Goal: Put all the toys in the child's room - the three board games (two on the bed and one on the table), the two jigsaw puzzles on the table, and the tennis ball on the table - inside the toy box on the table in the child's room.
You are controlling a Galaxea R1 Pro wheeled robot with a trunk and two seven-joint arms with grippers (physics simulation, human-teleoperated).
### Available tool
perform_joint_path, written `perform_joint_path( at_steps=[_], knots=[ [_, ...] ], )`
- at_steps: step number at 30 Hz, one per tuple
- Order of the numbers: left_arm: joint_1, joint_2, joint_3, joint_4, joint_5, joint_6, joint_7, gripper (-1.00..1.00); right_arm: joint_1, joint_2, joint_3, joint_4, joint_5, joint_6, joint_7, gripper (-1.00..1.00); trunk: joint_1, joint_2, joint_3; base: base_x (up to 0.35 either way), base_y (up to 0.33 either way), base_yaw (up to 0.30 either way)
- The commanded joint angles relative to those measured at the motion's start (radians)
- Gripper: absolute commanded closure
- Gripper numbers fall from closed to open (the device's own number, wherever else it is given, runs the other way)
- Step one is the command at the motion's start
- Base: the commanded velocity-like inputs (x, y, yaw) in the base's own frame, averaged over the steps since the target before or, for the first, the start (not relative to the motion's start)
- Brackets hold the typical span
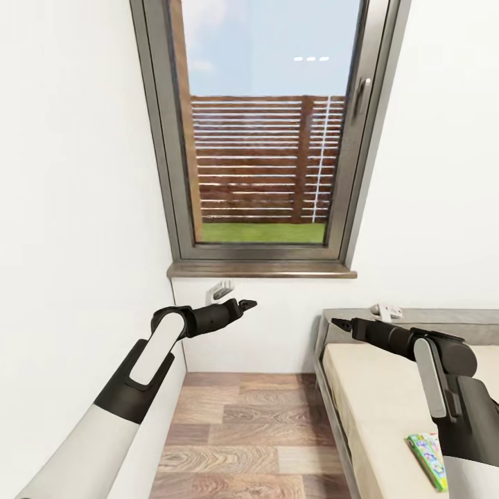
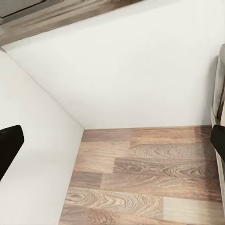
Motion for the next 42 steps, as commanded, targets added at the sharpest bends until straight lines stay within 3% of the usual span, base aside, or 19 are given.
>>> perform_joint_path(
  at_steps=[1,12,31,42],
  knots=[
    [-0.001,0.0,0.0,-0.001,0.011,0.001,0.01,-1.0,-0.001,0.0,-0.001,0.0,-0.003,0.005,0.001,-1.0,0.0,-0.001,-0.001,0.036,0.0,0.0],
    [0.0,0.001,0.0,-0.002,0.011,0.001,0.009,-1.0,-0.001,-0.002,0.0,0.0,-0.003,0.005,0.002,-1.0,0.0,-0.001,-0.001,0.053,0.0,0.0],
    [0.001,0.0,-0.019,-0.002,-0.001,0.001,0.009,-1.0,-0.001,-0.002,0.0,0.0,-0.003,0.005,0.002,-1.0,0.0,-0.001,-0.001,0.251,0.051,0.0],
    [0.001,0.0,-0.026,-0.002,-0.003,0.001,0.009,-1.0,-0.001,-0.003,0.001,-0.001,-0.003,0.005,0.002,-1.0,0.0,-0.001,-0.001,0.107,0.016,0.0]
  ],
)
